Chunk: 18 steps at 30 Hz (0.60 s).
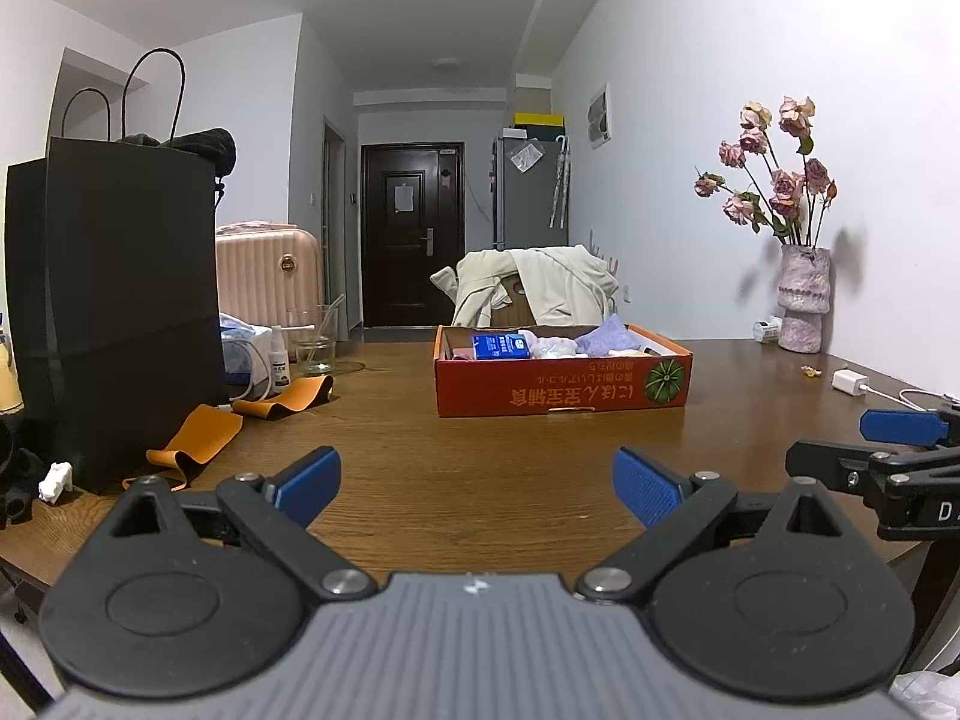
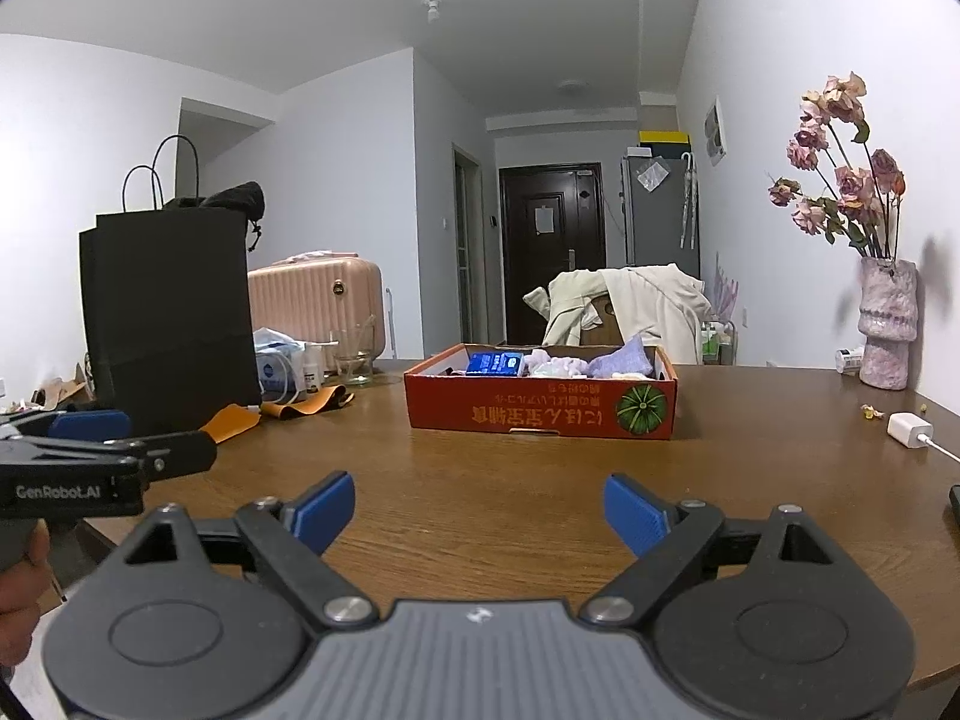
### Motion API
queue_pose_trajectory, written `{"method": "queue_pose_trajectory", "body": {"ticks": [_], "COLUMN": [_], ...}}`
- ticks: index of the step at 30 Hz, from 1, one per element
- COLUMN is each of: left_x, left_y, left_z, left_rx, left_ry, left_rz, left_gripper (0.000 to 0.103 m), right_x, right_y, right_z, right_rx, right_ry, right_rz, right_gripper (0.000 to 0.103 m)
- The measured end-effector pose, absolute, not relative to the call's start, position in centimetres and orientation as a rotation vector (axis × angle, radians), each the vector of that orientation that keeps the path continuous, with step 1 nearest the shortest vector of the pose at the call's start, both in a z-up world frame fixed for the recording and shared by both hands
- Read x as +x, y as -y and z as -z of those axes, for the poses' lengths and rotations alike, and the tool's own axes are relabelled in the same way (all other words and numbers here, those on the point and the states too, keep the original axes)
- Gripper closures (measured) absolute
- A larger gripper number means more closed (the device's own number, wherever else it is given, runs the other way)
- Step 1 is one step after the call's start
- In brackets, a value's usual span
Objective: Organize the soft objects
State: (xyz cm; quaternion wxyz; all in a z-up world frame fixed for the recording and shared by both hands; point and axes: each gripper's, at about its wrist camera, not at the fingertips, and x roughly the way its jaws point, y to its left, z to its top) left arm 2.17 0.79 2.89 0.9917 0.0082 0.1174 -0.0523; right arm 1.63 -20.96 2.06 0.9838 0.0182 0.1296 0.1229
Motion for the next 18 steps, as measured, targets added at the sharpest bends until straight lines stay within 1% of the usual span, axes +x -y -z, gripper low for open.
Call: {"method": "queue_pose_trajectory", "body": {"ticks": [18], "left_x": [1.94], "left_y": [-0.71], "left_z": [-2.90], "left_rx": [0.018], "left_ry": [-0.229], "left_rz": [0.107], "left_gripper": [0.003], "right_x": [1.54], "right_y": [20.85], "right_z": [-1.97], "right_rx": [0.050], "right_ry": [-0.255], "right_rz": [-0.239], "right_gripper": [0.011]}}
